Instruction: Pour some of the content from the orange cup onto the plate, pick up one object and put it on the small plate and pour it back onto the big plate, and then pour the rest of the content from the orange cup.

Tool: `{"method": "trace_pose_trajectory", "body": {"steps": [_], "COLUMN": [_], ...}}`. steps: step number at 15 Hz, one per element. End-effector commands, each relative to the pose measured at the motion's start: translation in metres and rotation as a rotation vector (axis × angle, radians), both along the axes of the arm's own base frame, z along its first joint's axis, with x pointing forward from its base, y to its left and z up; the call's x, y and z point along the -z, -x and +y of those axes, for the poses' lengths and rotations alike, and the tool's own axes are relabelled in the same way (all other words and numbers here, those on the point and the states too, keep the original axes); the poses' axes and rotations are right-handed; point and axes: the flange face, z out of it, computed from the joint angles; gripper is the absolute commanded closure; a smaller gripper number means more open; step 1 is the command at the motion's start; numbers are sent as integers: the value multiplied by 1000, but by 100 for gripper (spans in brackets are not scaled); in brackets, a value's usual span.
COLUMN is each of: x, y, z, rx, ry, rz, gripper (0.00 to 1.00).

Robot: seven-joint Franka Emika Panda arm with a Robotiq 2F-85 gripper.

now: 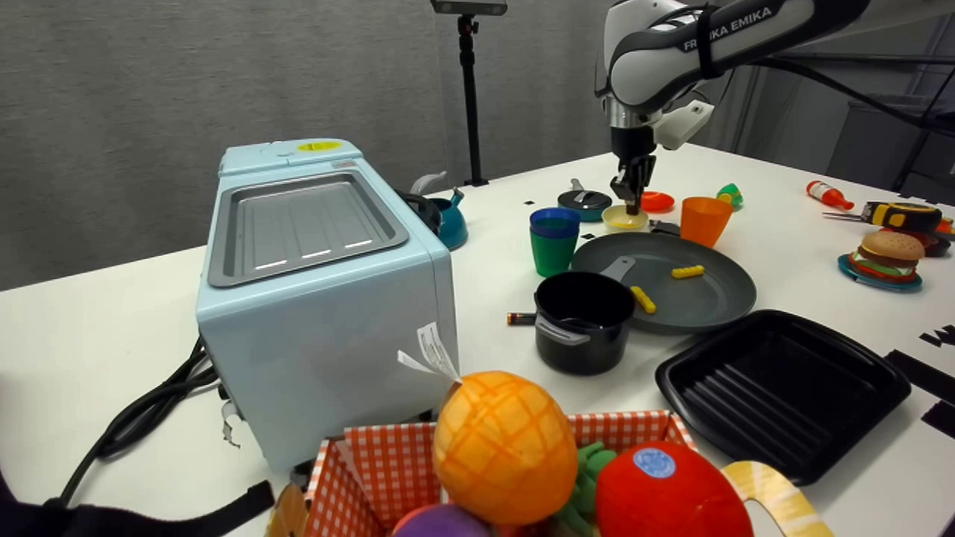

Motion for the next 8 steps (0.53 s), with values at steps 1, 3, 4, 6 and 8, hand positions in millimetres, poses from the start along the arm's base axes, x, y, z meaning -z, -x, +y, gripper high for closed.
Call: {"method": "trace_pose_trajectory", "body": {"steps": [1, 3, 4, 6, 8], "x": [-4, -13, -18, -27, -38], "y": [-1, -3, -5, -8, -10], "z": [5, 8, 10, 15, 21], "rx": [33, 31, 28, 19, 8], "ry": [-33, -48, -52, -73, -98], "rz": [0, -11, -24, -40, -54], "gripper": [100, 100, 99, 99, 99]}}
